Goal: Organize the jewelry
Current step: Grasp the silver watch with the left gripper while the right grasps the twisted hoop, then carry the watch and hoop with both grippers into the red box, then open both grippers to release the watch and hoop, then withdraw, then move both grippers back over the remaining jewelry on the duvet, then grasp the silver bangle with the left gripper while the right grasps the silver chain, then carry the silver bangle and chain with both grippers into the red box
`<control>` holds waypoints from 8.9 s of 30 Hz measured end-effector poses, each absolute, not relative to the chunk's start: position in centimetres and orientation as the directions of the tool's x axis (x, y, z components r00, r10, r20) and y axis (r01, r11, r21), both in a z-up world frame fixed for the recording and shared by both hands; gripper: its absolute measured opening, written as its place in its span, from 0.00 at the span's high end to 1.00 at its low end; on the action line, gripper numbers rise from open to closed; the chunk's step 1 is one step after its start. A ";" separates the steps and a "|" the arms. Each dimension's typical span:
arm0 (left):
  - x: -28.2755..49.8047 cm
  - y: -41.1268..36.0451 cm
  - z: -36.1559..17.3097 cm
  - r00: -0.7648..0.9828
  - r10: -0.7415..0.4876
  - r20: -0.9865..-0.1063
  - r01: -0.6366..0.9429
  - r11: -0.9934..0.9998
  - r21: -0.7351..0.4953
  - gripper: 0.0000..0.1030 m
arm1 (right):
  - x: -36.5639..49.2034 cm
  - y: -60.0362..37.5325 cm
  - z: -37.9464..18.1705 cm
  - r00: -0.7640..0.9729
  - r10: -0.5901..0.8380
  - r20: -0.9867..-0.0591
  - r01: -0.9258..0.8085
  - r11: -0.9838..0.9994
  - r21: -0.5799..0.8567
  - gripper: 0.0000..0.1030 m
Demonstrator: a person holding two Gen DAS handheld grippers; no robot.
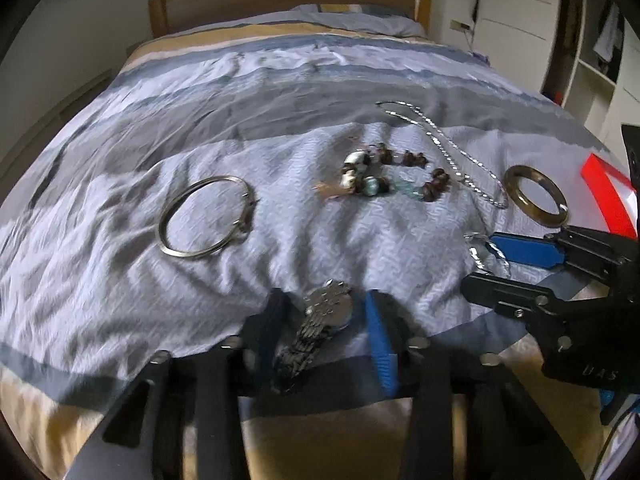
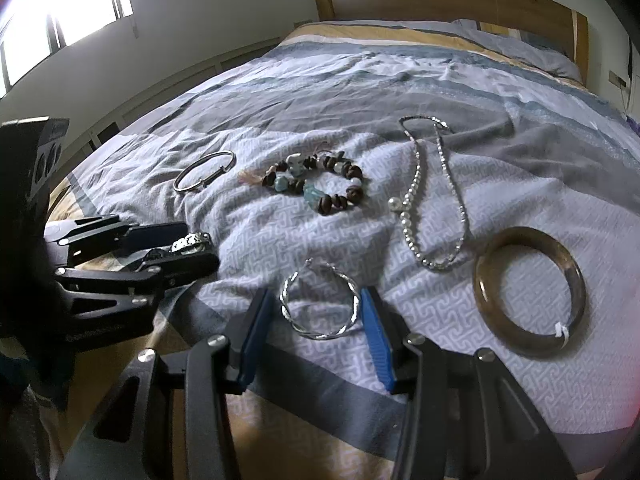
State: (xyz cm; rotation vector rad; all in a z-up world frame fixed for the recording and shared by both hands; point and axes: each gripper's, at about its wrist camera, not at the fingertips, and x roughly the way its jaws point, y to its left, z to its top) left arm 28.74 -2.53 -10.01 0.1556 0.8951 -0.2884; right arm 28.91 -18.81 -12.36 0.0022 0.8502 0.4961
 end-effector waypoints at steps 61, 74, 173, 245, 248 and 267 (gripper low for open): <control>25.1 -40.4 -7.0 0.417 -0.360 -0.834 0.651 0.759 -0.003 0.77 | 21.4 -52.9 -8.1 0.592 -0.016 -0.806 -0.014 0.999 -0.030 0.64; 25.0 -40.7 -9.3 0.445 -0.362 -0.819 0.651 0.758 0.019 0.76 | 22.5 -53.0 -10.2 0.533 -0.019 -0.846 -0.067 0.996 -0.065 0.63; 28.7 7.3 -4.6 0.623 -0.025 -0.782 0.007 1.000 -0.026 0.31 | 29.4 -24.5 -5.1 0.597 0.267 -0.757 -0.261 0.956 0.132 0.58; 12.2 -2.6 7.1 0.716 -0.192 -0.671 0.216 0.975 -0.049 0.95 | 10.2 -29.9 9.6 0.790 0.294 -0.538 -0.139 0.941 0.310 0.97; 11.0 -5.2 7.8 0.714 -0.213 -0.666 0.257 0.966 -0.034 0.95 | 8.3 -32.1 10.0 0.809 0.270 -0.522 -0.112 0.943 0.314 0.97; 13.4 -25.3 5.5 0.591 -0.368 -0.718 0.509 0.860 -0.022 0.95 | 7.5 -48.7 5.7 0.800 0.098 -0.592 0.123 0.939 0.322 0.97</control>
